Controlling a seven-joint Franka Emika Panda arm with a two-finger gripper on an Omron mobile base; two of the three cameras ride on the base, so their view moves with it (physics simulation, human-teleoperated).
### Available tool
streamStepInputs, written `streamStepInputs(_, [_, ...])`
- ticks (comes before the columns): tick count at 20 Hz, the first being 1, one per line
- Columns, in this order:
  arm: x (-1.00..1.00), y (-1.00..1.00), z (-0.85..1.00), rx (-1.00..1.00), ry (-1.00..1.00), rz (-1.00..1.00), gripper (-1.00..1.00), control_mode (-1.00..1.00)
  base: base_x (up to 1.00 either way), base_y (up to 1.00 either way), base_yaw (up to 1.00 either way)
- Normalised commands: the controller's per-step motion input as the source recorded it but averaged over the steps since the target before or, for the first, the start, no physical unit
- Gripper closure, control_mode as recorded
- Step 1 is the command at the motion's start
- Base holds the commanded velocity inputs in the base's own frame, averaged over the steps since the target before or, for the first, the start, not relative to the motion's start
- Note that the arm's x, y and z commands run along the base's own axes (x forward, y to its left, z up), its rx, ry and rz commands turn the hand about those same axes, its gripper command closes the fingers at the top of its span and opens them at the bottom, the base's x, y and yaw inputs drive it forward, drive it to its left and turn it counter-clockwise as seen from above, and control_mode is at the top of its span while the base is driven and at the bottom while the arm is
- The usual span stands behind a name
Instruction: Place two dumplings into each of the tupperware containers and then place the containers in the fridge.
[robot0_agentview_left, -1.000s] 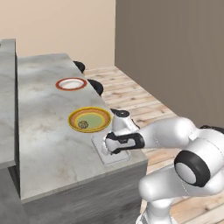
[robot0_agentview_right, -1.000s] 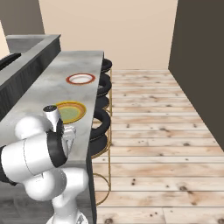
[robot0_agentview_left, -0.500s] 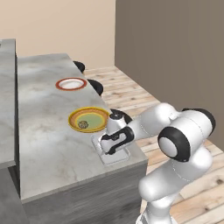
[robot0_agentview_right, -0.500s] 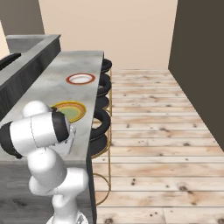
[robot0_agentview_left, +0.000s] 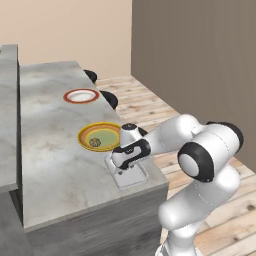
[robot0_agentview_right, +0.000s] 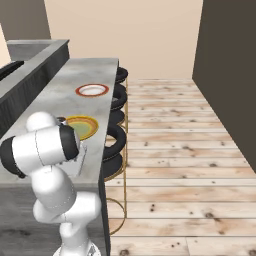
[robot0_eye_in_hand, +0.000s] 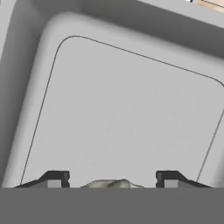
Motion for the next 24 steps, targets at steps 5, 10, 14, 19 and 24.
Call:
streamStepInputs(5, [-0.16, -0.12, 0.08, 0.00, -0.01, 0.00, -1.00, -1.00, 0.00, 0.00, 0.00])
streamStepInputs(10, [-0.70, -0.43, 0.79, 0.05, -0.25, 0.07, -1.00, -1.00, 0.00, 0.00, 0.00])
streamStepInputs(14, [-0.60, -0.15, 1.00, 0.05, -0.25, 0.19, -1.00, -1.00, 0.00, 0.00, 0.00])
streamStepInputs(19, [0.36, 0.06, 1.00, 0.00, -0.02, 0.27, -1.00, -1.00, 0.00, 0.00, 0.00])
streamStepInputs(24, [1.00, 0.44, 1.00, -0.01, 0.07, 0.23, -1.00, -1.00, 0.00, 0.00, 0.00])
